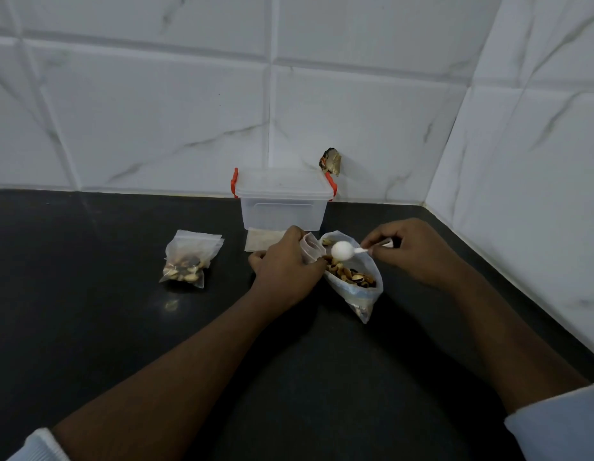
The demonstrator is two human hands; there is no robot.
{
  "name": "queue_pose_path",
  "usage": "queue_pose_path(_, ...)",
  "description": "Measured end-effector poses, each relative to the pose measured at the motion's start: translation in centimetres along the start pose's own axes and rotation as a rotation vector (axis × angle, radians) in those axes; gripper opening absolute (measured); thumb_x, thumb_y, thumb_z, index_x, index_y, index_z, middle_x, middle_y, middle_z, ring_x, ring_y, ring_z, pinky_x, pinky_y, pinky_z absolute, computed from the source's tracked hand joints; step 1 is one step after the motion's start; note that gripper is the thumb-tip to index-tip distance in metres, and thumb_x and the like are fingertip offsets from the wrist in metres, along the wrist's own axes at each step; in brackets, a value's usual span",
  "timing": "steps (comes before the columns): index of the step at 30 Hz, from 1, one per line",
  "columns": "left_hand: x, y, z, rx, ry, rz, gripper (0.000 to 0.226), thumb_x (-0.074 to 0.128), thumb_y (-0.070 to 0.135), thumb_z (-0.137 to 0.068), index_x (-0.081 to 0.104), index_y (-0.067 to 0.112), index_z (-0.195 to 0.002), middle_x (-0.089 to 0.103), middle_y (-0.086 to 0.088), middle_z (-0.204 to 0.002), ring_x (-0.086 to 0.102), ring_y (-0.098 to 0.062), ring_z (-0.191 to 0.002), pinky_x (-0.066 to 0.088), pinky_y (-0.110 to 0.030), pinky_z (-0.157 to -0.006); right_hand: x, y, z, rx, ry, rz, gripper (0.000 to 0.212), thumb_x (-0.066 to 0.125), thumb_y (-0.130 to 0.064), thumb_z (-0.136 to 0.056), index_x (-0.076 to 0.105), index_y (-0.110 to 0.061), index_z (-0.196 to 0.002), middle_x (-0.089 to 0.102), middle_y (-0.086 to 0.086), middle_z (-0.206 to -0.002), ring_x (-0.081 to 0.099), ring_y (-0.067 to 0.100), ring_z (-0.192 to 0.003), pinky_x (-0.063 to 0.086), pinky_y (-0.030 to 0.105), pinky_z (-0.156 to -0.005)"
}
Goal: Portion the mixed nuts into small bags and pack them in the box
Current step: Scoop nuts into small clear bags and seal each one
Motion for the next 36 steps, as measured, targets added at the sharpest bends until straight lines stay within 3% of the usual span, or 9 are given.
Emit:
queue_pose_path(4, 0.0, 0.0, 0.0, 0.000, -0.001, 0.011, 0.033, 0.067, 0.039, -0.094, 0.045, 0.036, -0.118, 0.054, 0.018, -0.094, 0.051, -0.006, -0.096, 0.019, -0.046, -0.115, 1.0, 1.0, -0.4, 0.067, -0.039, 0.190, 0.018, 0.069, -0.014, -0.094, 0.080, -0.024, -0.103, 0.070, -0.012, -0.093, 0.061, 0.000, -0.085, 0.036, 0.015, -0.066)
queue_pose_path(8, 0.0, 0.1, 0.1, -0.011, -0.005, 0.020, 0.036, 0.067, 0.037, -0.094, 0.046, 0.034, -0.123, 0.054, 0.017, -0.103, 0.055, -0.010, -0.106, 0.018, -0.047, -0.117, 0.8, 0.6, -0.6, 0.021, 0.049, 0.163, 0.017, 0.070, -0.017, -0.094, 0.080, -0.022, -0.107, 0.075, -0.009, -0.100, 0.060, -0.006, -0.083, 0.036, 0.010, -0.066)
queue_pose_path(12, 0.0, 0.2, 0.2, -0.021, -0.014, 0.021, 0.035, 0.067, 0.038, -0.095, 0.044, 0.036, -0.121, 0.055, 0.016, -0.107, 0.057, -0.013, -0.115, 0.019, -0.046, -0.117, 2.1, 0.0, -0.7, 0.006, -0.036, 0.147, 0.022, 0.067, -0.014, -0.094, 0.080, -0.023, -0.111, 0.075, -0.011, -0.106, 0.058, -0.013, -0.080, 0.039, 0.006, -0.065)
queue_pose_path(17, 0.1, 0.2, 0.1, -0.025, -0.021, 0.007, 0.039, 0.067, 0.038, -0.095, 0.045, 0.034, -0.127, 0.054, 0.015, -0.110, 0.057, -0.014, -0.119, 0.019, -0.047, -0.118, 1.7, 0.5, -1.0, 0.088, -0.022, 0.160, 0.021, 0.062, -0.015, -0.096, 0.080, -0.022, -0.105, 0.072, -0.010, -0.098, 0.063, 0.002, -0.083, 0.045, 0.018, -0.067)
queue_pose_path(22, 0.2, 0.0, 0.0, -0.016, -0.026, 0.020, 0.038, 0.067, 0.038, -0.095, 0.046, 0.034, -0.125, 0.058, 0.015, -0.110, 0.058, -0.014, -0.117, 0.019, -0.047, -0.117, 1.1, 0.6, -0.7, 0.138, -0.037, 0.060, 0.020, 0.059, -0.018, -0.097, 0.072, -0.028, -0.086, 0.071, -0.013, -0.089, 0.065, 0.002, -0.083, 0.046, 0.024, -0.069)
queue_pose_path(26, 0.2, 0.0, 0.0, -0.022, -0.026, 0.026, 0.041, 0.068, 0.038, -0.095, 0.046, 0.033, -0.130, 0.063, 0.010, -0.123, 0.057, -0.015, -0.120, 0.018, -0.047, -0.119, 1.6, 0.8, -0.5, 0.212, -0.041, -0.084, 0.021, 0.060, -0.021, -0.098, 0.075, -0.026, -0.084, 0.074, -0.008, -0.079, 0.071, 0.016, -0.080, 0.056, 0.040, -0.077)
queue_pose_path(29, 0.2, 0.0, 0.0, -0.021, -0.026, 0.036, 0.044, 0.069, 0.037, -0.094, 0.046, 0.032, -0.131, 0.063, 0.007, -0.127, 0.058, -0.015, -0.121, 0.021, -0.049, -0.120, 2.3, 1.0, -0.2, 0.329, -0.027, -0.319, 0.018, 0.063, -0.014, -0.097, 0.077, -0.016, -0.086, 0.076, 0.003, -0.085, 0.064, 0.000, -0.062, 0.045, 0.028, -0.066)
queue_pose_path(33, 0.2, 0.1, 0.0, -0.024, -0.027, 0.034, 0.044, 0.069, 0.037, -0.095, 0.046, 0.032, -0.132, 0.063, 0.007, -0.126, 0.059, -0.016, -0.121, 0.022, -0.049, -0.120, 2.6, 2.0, 0.1, 0.523, -0.014, -0.579, 0.015, 0.062, -0.007, -0.096, 0.077, -0.006, -0.095, 0.071, 0.009, -0.080, 0.045, 0.007, -0.051, 0.033, 0.020, -0.043)
queue_pose_path(36, 0.3, -0.1, -0.2, -0.015, -0.032, 0.047, 0.043, 0.069, 0.038, -0.094, 0.046, 0.033, -0.130, 0.061, 0.013, -0.115, 0.059, -0.014, -0.117, 0.025, -0.049, -0.120, 2.7, 2.6, 0.1, 0.573, -0.009, -0.757, 0.016, 0.060, -0.002, -0.096, 0.076, -0.001, -0.097, 0.069, 0.009, -0.076, 0.039, 0.006, -0.047, 0.028, 0.019, -0.040)
Point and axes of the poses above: each hand's wrist, its own z-axis away from the middle knuckle, its own x-axis out of the palm, y = z × x, the point moved 5 cm from there along -z, towards the middle knuckle
